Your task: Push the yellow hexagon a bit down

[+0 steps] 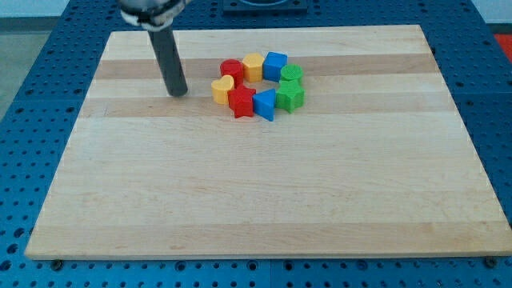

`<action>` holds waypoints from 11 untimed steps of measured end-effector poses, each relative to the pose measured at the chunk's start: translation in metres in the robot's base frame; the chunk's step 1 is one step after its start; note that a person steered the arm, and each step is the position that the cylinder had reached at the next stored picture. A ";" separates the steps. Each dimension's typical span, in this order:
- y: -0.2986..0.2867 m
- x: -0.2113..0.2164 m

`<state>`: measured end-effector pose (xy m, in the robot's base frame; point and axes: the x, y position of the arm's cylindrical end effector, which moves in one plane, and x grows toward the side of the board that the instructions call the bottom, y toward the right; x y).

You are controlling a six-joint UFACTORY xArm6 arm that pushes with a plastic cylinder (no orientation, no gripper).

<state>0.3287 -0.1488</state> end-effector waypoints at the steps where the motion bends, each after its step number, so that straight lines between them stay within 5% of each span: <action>1: 0.013 -0.047; 4: 0.133 -0.078; 11: 0.127 -0.057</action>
